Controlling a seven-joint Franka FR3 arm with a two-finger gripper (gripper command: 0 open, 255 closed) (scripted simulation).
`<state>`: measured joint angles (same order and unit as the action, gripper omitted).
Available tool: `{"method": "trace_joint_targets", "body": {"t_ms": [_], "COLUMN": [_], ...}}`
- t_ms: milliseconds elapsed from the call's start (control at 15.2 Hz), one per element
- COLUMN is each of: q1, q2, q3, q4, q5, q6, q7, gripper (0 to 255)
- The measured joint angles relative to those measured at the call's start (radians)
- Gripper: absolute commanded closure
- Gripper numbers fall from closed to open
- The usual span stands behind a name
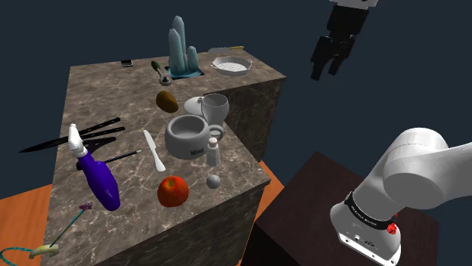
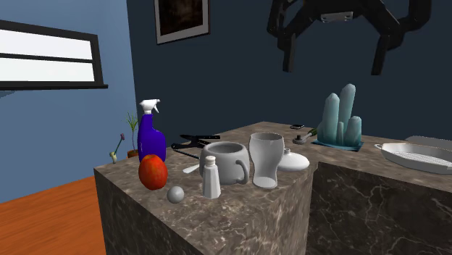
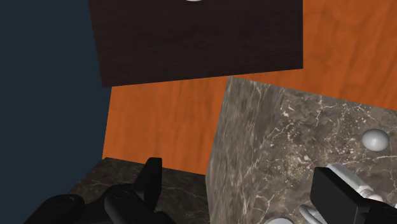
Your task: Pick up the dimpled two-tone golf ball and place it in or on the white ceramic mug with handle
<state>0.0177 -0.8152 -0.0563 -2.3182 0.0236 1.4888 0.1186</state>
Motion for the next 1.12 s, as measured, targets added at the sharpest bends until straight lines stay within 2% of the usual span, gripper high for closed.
{"method": "trace_joint_targets", "body": {"t_ms": [264, 528, 858, 1122], "q1": [0.004, 0.019, 0.036, 0.047], "q2": [0.002, 0.049, 0.128, 0.231], "q3": [0.038, 0.122, 0.218, 0.299], "q4": [-0.039, -0.081, -0.131, -0.125], "q5": [0.028, 0.09, 0.157, 0.204], "q6": [0.032, 0.106, 0.222, 0.31], "q7": [0.054, 0.166, 0.293, 0.4], "gripper": [0, 0, 0, 0]}}
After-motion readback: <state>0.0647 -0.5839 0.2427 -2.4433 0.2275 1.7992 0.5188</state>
